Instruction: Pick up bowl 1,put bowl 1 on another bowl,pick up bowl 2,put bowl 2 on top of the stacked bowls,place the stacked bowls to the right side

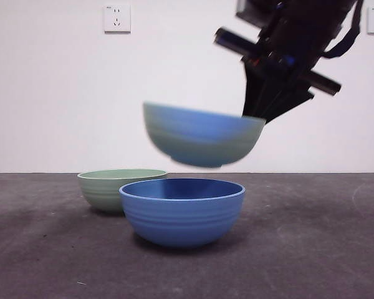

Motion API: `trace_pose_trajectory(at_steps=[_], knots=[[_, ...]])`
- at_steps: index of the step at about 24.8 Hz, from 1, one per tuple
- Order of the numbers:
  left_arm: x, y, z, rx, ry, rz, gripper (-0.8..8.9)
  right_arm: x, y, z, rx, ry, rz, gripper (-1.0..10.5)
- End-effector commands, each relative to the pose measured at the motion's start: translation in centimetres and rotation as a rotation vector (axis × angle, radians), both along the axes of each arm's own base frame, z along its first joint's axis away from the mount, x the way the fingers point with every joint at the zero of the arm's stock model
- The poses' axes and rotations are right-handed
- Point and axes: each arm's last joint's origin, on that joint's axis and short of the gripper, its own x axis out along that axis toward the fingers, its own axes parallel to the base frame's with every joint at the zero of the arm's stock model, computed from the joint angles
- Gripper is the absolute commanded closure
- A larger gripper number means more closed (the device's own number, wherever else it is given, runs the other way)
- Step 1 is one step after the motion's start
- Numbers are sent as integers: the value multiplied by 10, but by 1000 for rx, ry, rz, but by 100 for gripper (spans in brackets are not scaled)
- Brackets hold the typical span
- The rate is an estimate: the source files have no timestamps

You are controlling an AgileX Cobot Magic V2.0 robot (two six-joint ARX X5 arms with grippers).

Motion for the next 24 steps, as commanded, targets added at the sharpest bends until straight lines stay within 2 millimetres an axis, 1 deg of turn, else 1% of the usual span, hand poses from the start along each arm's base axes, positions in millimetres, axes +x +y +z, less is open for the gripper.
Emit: trace_pose_trajectory(at_steps=[1,5,8,13,14,15,16,17,18,20,22,24], knots=[[0,0,0,-3,-2,-2,275,3,8,-15,-38,32,15,963],[0,0,0,-3,-3,-2,275,5,21,-29,-54,53,44,963],[0,0,0,-3,-3,-2,275,4,28,-35,-78,47,52,963],[0,0,0,-2,-1,-2,275,4,33,-43,-112,53,52,959],[0,0,0,-2,0,-2,275,4,33,-44,-114,55,52,942],[0,0,0,-2,0,-2,275,4,33,-44,-115,54,51,933],[0,0,0,-2,0,-2,275,4,33,-44,-114,54,51,886],[1,0,0,-2,0,-2,275,4,33,-44,-112,55,52,794],[1,0,0,-2,0,-2,275,4,33,-44,-110,57,54,734],[1,0,0,-1,2,0,275,4,34,-43,-101,56,58,716],[4,0,-1,10,16,13,275,2,35,-38,-90,39,64,716],[11,0,-3,11,30,13,275,-2,34,-23,-60,-1,68,716]])
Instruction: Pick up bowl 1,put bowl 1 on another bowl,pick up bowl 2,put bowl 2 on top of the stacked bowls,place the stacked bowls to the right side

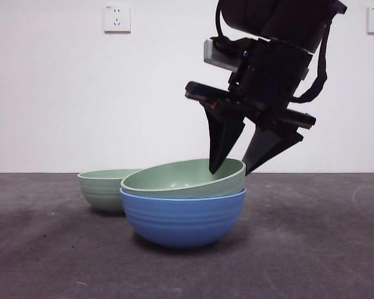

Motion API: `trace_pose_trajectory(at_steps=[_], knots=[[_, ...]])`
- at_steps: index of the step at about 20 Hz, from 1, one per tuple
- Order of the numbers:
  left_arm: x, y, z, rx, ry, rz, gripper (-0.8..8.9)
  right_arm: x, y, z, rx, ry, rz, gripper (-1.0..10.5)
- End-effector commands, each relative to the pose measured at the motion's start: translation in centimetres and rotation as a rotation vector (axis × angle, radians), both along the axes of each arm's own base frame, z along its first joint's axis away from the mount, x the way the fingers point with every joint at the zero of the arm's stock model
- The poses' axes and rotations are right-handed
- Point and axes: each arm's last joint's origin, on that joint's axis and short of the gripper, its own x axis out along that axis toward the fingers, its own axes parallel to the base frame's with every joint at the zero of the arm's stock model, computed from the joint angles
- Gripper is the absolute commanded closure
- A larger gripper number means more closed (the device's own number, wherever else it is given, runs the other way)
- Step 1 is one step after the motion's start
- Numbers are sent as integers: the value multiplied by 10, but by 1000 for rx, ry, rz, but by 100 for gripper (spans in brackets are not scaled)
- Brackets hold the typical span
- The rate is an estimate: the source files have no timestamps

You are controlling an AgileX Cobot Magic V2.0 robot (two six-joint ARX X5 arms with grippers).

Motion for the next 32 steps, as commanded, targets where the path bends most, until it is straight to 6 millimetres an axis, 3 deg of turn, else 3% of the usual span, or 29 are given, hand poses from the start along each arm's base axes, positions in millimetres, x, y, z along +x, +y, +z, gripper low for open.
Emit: trace_pose_trajectory(at_steps=[1,5,10,16,19,25,26,30,32], knots=[[11,-1,-1,-2,2,4,275,-7,-3,25,55,-71,12,717],[50,-3,-7,-23,27,77,275,-34,-25,80,138,-183,7,717],[112,-21,-24,72,121,162,275,-80,-62,125,208,-276,4,719],[201,-63,-48,230,246,179,280,-116,-91,147,254,-328,0,721],[231,-78,-69,302,289,195,280,-123,-98,147,224,-326,-21,721],[249,-82,-103,367,369,217,285,-126,-102,145,200,-310,-38,722],[250,-82,-105,368,374,217,328,-126,-102,145,200,-310,-39,722],[249,-83,-105,358,378,207,676,-126,-102,145,200,-310,-39,725],[249,-84,-105,345,384,196,730,-126,-102,145,200,-310,-39,725]])
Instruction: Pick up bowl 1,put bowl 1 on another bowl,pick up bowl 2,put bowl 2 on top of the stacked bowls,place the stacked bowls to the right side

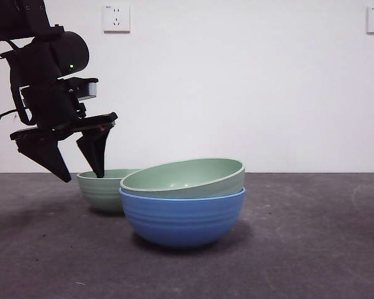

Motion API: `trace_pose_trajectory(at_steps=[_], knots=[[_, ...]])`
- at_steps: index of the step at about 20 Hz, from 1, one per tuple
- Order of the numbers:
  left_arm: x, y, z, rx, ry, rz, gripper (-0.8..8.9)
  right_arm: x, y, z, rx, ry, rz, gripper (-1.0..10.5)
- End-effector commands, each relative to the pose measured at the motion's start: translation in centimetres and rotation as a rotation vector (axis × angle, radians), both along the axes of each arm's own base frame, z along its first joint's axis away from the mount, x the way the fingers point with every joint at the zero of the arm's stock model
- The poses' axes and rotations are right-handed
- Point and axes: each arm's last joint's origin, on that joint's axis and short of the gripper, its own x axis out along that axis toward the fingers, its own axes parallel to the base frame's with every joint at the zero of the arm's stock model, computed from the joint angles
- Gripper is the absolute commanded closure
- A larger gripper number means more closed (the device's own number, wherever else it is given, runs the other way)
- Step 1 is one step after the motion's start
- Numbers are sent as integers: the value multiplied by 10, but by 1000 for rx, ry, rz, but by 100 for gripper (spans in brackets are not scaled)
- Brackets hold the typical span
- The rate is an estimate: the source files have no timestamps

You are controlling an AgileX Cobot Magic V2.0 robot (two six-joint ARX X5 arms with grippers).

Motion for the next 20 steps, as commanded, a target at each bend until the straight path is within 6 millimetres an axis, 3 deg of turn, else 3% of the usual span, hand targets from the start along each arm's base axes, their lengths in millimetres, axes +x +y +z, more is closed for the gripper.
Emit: trace_pose_trajectory(at_steps=[1,4,13,16,20], knots=[[1,-2,-4,-10,15,-2,730,0,0,0,5,-1,-5,725],[0,-2,-4,-10,19,-3,825,0,0,0,5,-1,-5,725],[2,2,0,-14,-6,7,822,0,0,0,5,-1,-5,725],[-5,7,24,-24,-42,11,822,0,0,0,5,-1,-5,725],[-30,3,74,-87,-114,-96,822,0,0,0,5,-1,-5,725]])
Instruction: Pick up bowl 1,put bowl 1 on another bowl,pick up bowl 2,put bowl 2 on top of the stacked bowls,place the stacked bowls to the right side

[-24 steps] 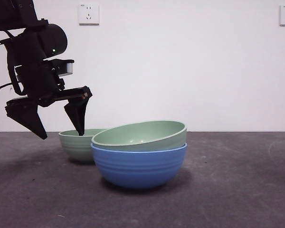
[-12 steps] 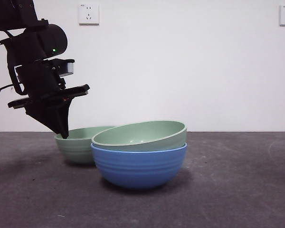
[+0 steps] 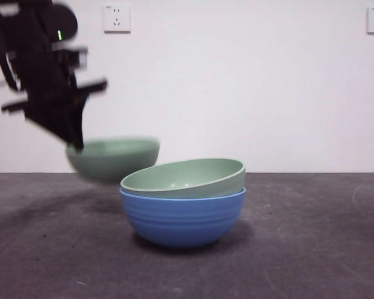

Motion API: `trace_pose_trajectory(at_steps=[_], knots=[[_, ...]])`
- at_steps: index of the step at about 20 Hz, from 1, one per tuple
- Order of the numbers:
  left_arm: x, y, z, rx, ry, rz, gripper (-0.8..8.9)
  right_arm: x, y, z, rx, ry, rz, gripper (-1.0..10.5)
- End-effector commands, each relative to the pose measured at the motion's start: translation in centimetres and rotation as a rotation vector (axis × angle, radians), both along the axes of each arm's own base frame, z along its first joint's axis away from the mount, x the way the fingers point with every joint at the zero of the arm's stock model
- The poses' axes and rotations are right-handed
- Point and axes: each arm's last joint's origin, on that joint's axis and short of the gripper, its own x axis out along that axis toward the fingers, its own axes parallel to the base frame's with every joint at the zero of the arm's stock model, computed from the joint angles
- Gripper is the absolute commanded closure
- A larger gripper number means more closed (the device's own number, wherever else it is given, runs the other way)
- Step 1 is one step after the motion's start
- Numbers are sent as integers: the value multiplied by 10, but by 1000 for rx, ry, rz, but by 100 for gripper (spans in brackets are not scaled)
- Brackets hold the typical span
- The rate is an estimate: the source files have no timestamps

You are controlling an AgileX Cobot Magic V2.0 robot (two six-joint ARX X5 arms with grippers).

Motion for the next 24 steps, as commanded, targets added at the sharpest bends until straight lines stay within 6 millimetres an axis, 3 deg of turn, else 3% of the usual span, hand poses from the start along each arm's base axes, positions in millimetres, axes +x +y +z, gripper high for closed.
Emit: trace_pose_trajectory(at_steps=[1,4,10,17,24], knots=[[-16,-9,27,-49,-56,-97,822,0,0,0,4,-1,-6,725],[-42,-27,43,-50,-49,-208,822,0,0,0,5,-2,-6,725],[-61,-75,29,51,-5,-351,822,0,0,0,5,-2,-6,725],[-55,-112,-12,116,64,-415,822,0,0,0,6,-3,-5,725],[-53,-118,-24,122,111,-405,776,0,0,0,6,-3,-5,725]])
